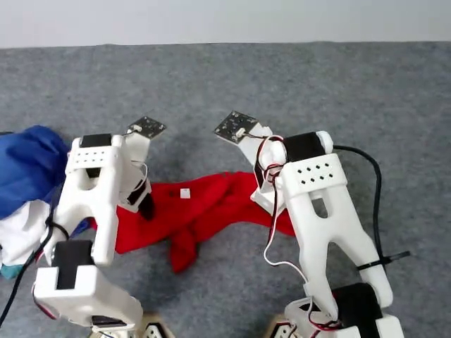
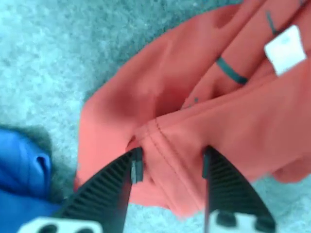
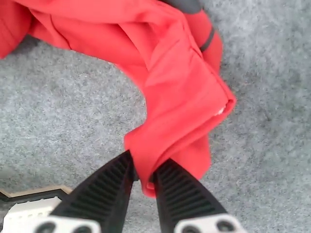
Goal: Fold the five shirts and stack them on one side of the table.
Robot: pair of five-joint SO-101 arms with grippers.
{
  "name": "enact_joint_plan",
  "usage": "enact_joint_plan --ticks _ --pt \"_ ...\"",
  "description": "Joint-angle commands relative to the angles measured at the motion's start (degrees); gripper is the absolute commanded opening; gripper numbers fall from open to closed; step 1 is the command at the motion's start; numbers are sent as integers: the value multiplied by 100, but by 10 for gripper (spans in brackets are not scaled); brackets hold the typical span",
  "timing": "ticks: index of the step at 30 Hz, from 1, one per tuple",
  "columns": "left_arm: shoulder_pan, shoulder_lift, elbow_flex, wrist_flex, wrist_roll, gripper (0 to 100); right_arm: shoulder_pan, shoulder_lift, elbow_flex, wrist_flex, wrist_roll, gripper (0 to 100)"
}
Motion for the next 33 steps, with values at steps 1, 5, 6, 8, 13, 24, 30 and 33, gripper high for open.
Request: enact_joint_plan --ticks 1,5,6,8,13,24,30,33 --pt "35 35 -426 -97 -44 207 -57 4 -35 -4 -62 10" --pt "26 53 -593 -105 -44 207 -57 4 -35 -4 -62 10" --pt "26 53 -611 -167 -44 207 -57 4 -35 -4 -62 10" --pt "9 62 -593 -343 -44 207 -57 4 -35 -4 -62 10" --pt "62 70 -585 -422 -44 207 -57 4 -35 -22 -62 10" --pt "62 905 -611 -387 -44 203 -57 -4 -35 -13 -62 10" --pt "105 563 -611 -246 -44 132 -40 -22 -35 -22 -62 10" --pt "202 229 -611 -79 -53 88 -40 -13 -35 -48 -62 10"
